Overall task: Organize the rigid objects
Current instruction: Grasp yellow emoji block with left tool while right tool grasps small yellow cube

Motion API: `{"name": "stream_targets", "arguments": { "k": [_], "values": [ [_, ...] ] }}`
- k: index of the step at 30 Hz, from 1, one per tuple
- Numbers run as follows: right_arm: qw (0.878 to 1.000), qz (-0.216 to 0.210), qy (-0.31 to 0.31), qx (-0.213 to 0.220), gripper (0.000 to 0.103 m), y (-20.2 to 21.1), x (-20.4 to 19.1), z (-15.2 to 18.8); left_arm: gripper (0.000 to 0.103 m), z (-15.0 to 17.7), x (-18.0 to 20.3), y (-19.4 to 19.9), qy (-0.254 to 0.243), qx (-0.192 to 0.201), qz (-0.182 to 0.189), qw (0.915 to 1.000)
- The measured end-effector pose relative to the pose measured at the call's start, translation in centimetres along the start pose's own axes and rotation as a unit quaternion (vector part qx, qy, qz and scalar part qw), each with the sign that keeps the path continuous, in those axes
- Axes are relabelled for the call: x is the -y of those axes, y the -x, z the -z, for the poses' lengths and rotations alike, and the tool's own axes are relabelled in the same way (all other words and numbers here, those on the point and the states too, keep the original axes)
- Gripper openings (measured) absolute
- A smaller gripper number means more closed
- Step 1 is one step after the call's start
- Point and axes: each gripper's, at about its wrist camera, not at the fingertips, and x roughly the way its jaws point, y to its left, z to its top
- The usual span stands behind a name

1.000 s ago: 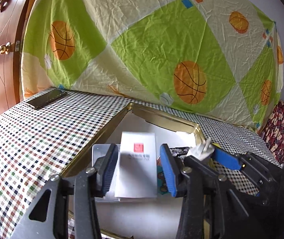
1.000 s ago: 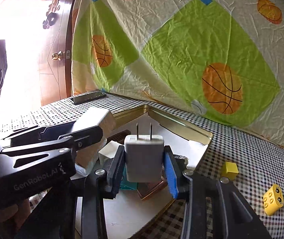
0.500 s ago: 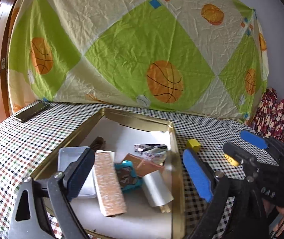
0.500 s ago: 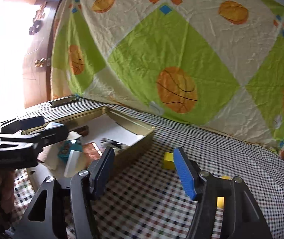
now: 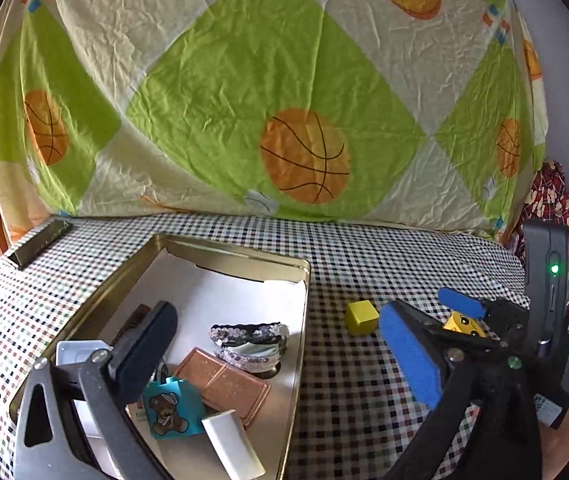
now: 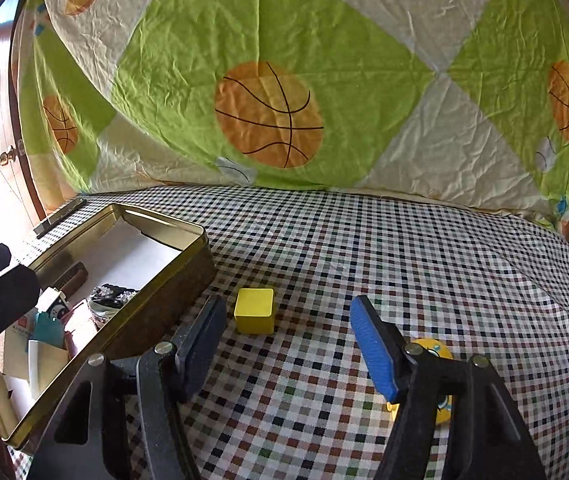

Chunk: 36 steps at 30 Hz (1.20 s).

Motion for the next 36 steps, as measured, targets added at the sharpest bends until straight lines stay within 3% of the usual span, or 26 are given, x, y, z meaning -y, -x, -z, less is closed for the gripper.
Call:
{"name": "stream_targets", "arguments": {
  "k": [2,11,12,14,20,26,36],
  "values": [
    [1.000,-0.002,-0.008,-0.014,0.066,-1.3,0.2,-0.4,0.102,-0.2,-0.5,-0.5,0.021,-0.015,0.011,0.9996],
    [0.997,-0.029,0.009,-0.075,0.066,-6.0,-1.3,-1.3,0.103,-1.4,-1.7,-2.2,0.054,-0.031,-0.007,0.9980],
    [0.996,-0.026,0.014,-0.086,0.064,-6.4,-1.5,-1.2,0.103,-1.6,-1.6,-2.4,0.051,-0.033,-0.012,0.9981],
    [0.995,-0.028,0.013,-0.094,0.031,-6.6,-1.5,-1.2,0.103,-1.8,-1.2,-3.1,0.044,-0.040,-0.019,0.9980],
    [0.998,-0.037,0.002,-0.051,0.031,-3.0,0.7,-1.1,0.103,-2.2,0.6,-3.5,0.028,-0.037,-0.029,0.9985],
    [0.999,0.031,-0.019,0.016,0.031,2.5,6.0,-0.5,0.103,-1.9,4.8,-3.7,-0.006,-0.032,-0.013,0.9994],
    [0.985,0.142,-0.101,0.005,0.031,4.4,16.3,2.0,0.103,1.0,14.7,-7.8,-0.072,-0.087,0.044,0.9926]
  ]
}}
